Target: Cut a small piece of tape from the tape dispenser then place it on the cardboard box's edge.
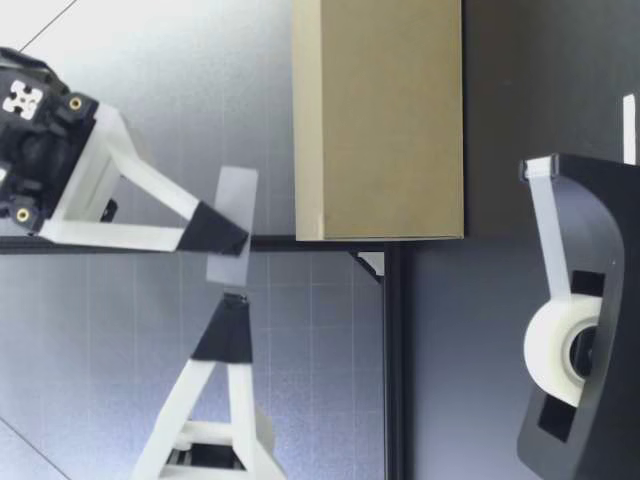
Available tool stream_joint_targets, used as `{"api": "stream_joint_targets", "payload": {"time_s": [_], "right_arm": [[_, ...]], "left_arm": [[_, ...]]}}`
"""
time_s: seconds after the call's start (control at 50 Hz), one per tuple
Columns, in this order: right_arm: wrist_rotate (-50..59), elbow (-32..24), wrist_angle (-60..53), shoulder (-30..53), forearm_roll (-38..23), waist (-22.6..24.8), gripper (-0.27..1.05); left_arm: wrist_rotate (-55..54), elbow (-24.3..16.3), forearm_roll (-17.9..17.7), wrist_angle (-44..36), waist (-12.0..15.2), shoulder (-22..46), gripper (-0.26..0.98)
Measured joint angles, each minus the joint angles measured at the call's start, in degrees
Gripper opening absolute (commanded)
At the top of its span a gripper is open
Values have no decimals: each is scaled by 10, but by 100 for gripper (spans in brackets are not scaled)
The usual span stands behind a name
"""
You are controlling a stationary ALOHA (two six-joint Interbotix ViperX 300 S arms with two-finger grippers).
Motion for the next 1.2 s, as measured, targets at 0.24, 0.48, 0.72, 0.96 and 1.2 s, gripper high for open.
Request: {"api": "stream_joint_targets", "payload": {"time_s": [0.24,0.48,0.72,0.96,1.2], "right_arm": [[-1,-13,3,14,-1,-1,-9],[-1,-16,7,16,-2,0,-9],[-1,-16,8,16,-2,0,-9],[1,-18,12,18,-2,0,1],[11,-17,13,25,-2,0,43]], "left_arm": [[-3,-13,0,0,-1,13,47],[-5,-16,0,0,-1,17,20],[-5,-15,0,0,-1,18,-7],[-5,-16,0,0,-1,18,-6],[-5,-16,0,0,0,18,-7]]}}
